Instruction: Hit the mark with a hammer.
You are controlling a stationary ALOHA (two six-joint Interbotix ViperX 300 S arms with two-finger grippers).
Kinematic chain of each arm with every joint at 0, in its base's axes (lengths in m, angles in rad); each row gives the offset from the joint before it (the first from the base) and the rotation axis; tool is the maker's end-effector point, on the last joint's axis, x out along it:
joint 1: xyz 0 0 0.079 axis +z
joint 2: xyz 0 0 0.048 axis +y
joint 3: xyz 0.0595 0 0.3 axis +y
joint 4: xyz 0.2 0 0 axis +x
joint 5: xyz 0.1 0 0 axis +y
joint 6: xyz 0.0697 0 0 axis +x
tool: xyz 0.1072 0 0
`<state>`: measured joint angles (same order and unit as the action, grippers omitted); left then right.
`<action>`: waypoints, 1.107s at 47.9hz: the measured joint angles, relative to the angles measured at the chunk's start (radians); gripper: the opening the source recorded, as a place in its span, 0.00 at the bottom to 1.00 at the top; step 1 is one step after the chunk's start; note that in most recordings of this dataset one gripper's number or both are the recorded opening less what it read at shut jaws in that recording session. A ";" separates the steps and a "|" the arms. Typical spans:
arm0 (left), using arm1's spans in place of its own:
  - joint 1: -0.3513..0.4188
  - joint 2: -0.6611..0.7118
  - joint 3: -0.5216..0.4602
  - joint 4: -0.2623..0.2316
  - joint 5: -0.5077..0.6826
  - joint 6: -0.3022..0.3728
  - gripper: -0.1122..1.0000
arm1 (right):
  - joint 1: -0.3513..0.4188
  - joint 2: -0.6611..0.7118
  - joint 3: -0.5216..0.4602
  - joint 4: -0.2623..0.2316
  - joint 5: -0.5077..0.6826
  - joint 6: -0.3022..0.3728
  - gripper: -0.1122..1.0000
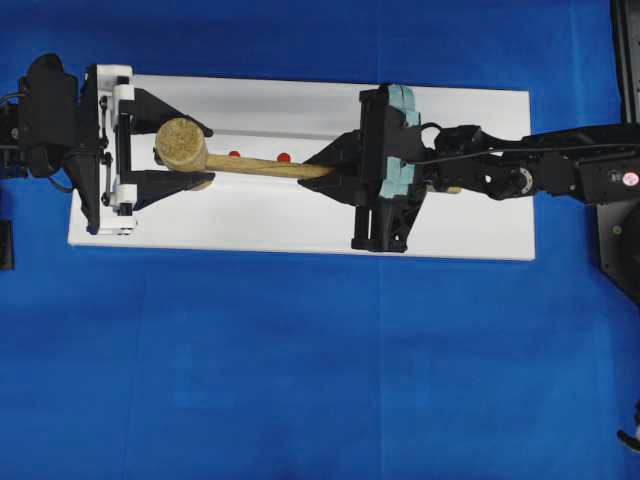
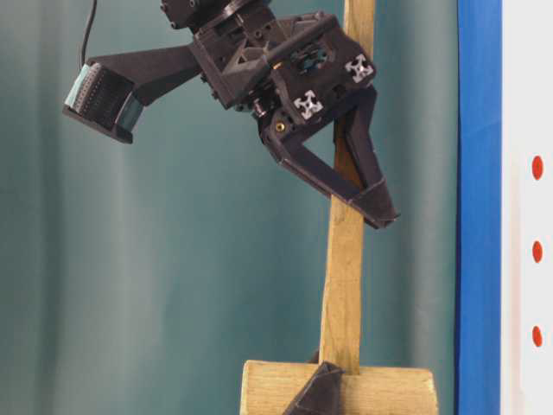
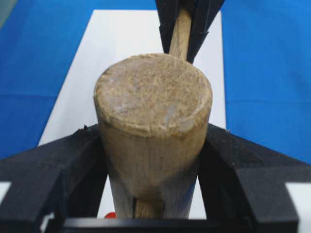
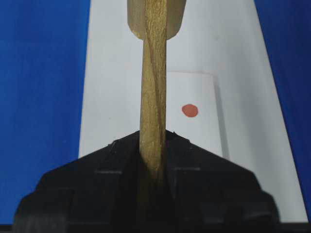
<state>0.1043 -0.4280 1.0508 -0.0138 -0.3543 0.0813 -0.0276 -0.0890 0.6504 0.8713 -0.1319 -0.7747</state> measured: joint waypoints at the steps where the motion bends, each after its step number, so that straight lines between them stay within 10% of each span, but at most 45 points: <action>1: 0.000 0.000 -0.002 0.000 -0.002 -0.002 0.52 | 0.000 -0.002 0.000 0.000 0.000 0.000 0.14; 18: 0.002 0.000 0.000 -0.002 0.017 -0.054 0.52 | 0.005 -0.002 0.000 -0.002 -0.015 0.002 0.93; 31: 0.002 0.002 0.000 -0.003 0.066 -0.206 0.52 | 0.009 -0.002 0.000 -0.012 -0.031 -0.005 0.91; 53: 0.000 -0.002 0.000 -0.006 0.161 -0.937 0.51 | 0.020 -0.002 -0.006 -0.103 -0.040 -0.005 0.90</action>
<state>0.1043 -0.4295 1.0508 -0.0199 -0.1933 -0.8560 -0.0077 -0.0905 0.6443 0.7685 -0.1718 -0.7793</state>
